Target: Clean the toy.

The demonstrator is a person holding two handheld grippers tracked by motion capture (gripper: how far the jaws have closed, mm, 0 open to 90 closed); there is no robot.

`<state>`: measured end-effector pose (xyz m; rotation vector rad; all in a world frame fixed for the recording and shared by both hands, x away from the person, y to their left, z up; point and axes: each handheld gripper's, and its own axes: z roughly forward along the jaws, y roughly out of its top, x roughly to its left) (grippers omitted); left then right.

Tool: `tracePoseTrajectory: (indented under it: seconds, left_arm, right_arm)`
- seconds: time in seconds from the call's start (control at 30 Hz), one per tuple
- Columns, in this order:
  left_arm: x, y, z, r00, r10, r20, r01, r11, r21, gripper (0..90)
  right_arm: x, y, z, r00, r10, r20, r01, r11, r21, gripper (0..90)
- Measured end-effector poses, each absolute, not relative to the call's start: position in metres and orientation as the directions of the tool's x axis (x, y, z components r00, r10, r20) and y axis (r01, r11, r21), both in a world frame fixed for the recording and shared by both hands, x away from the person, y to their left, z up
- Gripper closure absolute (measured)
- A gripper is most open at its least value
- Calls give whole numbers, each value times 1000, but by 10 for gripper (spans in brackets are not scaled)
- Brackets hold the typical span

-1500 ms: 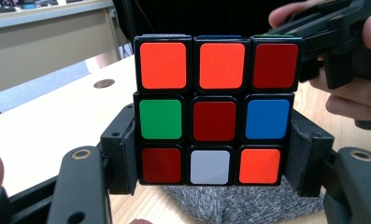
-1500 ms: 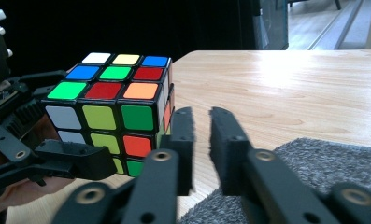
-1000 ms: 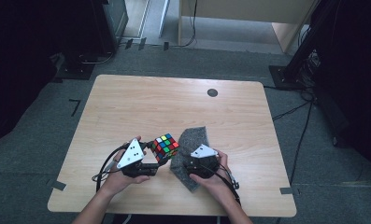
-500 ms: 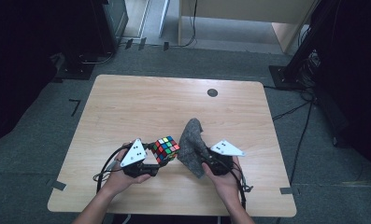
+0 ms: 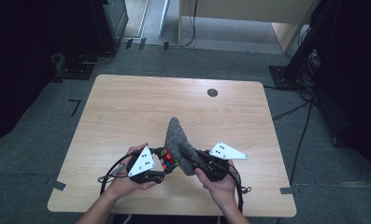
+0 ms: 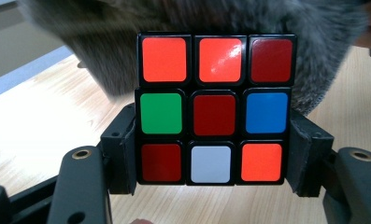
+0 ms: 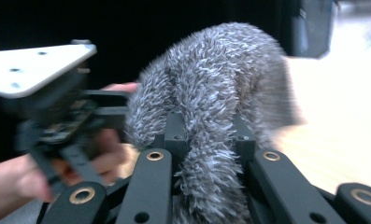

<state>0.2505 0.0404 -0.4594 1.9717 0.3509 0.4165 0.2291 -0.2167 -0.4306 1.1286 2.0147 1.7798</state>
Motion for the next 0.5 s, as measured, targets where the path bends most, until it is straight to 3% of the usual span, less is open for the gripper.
tracePoseTrajectory:
  seconds: [0.1, 0.3, 0.5]
  left_arm:
    - [254, 41, -460, 893, 434, 118, 80, -412, 908, 340]
    - [250, 40, -458, 896, 428, 117, 71, -399, 914, 340]
    - [251, 45, -454, 897, 431, 96, 75, -363, 929, 340]
  right_arm:
    - [233, -228, -432, -624, 709, 327, 422, -46, 905, 765]
    - [220, -208, -421, -727, 628, 279, 358, 0, 934, 760]
    - [235, -226, -436, -631, 710, 313, 434, -11, 901, 758]
